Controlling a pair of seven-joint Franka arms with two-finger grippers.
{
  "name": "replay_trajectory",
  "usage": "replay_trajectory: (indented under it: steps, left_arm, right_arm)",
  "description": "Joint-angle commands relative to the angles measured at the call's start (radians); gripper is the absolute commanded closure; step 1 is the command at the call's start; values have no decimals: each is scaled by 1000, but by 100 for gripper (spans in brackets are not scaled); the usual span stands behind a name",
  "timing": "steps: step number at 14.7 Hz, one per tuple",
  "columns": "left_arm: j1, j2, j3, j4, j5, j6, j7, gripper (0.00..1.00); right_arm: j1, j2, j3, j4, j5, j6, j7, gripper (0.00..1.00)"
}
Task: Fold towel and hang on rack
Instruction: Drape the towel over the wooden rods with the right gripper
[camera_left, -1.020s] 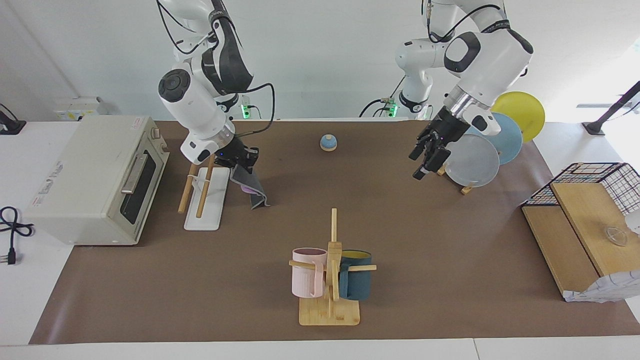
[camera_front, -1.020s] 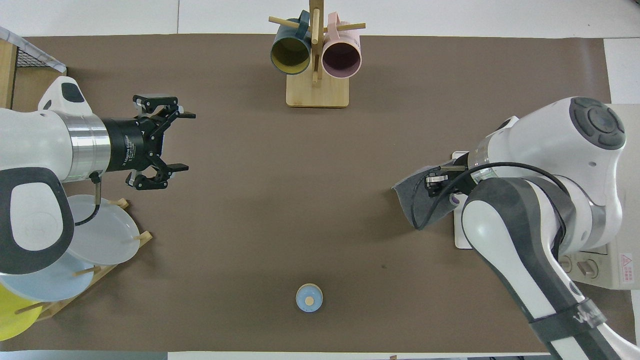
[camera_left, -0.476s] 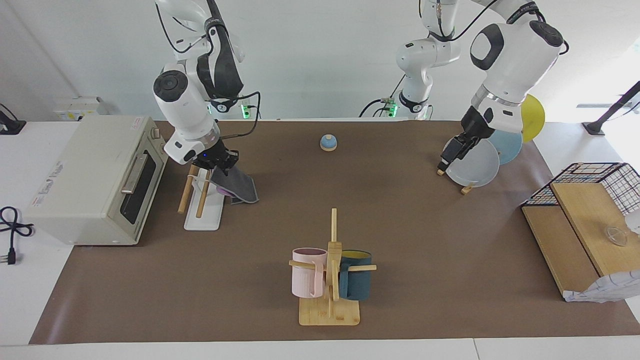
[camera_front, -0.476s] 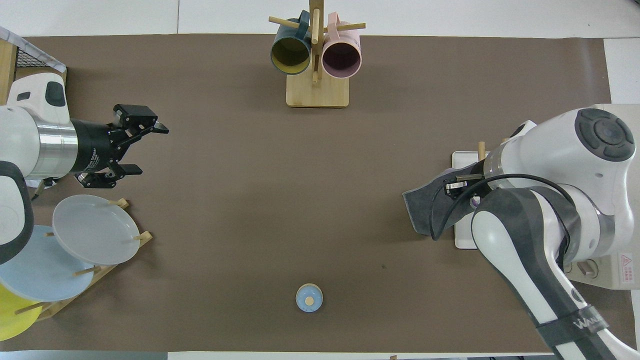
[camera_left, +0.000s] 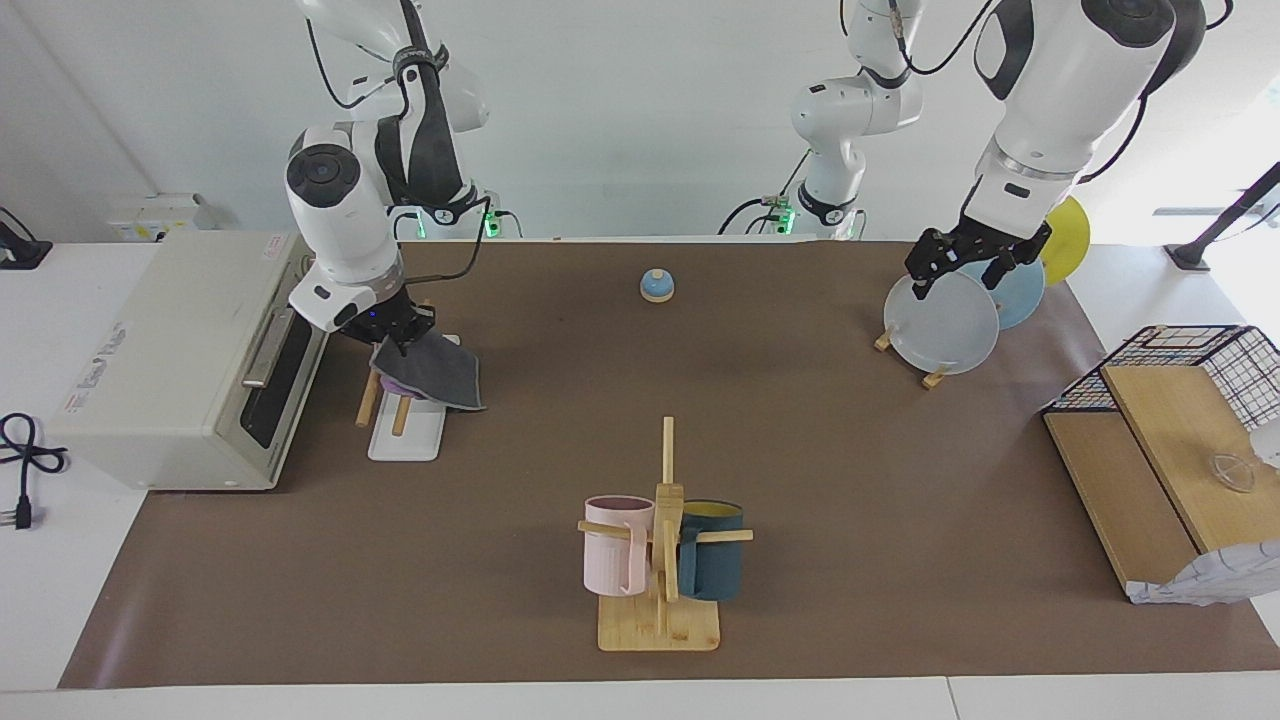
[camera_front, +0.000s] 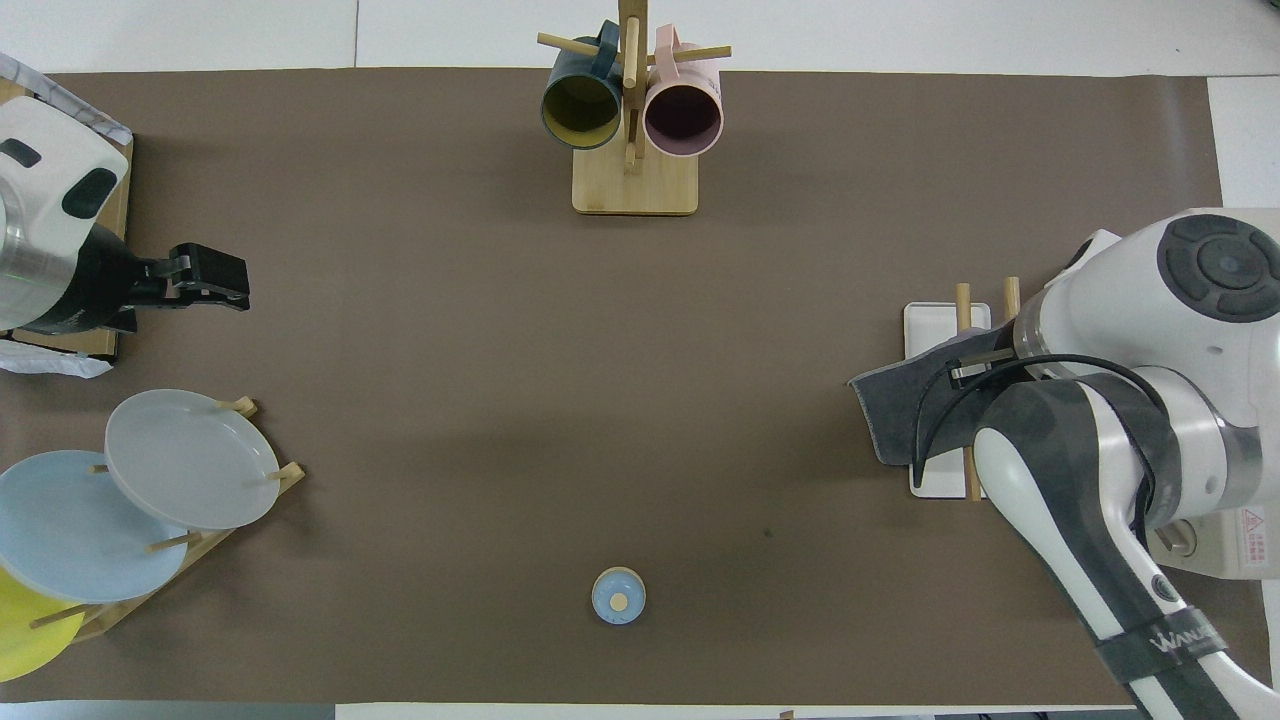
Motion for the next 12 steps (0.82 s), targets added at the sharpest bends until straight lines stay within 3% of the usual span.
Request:
replay_trajectory:
  steps: [1,5,8,12]
  left_arm:
    - [-80,31,88,53,15,-63,121,0]
    - [-76,-5,102,-31,-32,-16,130,0]
    - [-82,-6,128,-33,-123,-5,112,0]
    - [-88,-1,130,-30,-121,3,100,0]
  right_arm:
    - [-10,-10,10,30,-56,-43,-24,100]
    - [-3,-12,12,53,-114,-58,-69,100]
    - [-3,-18,10,57,-147,-58,-104,100]
    - [-13,-19,10,54,-151,-58,-110,100]
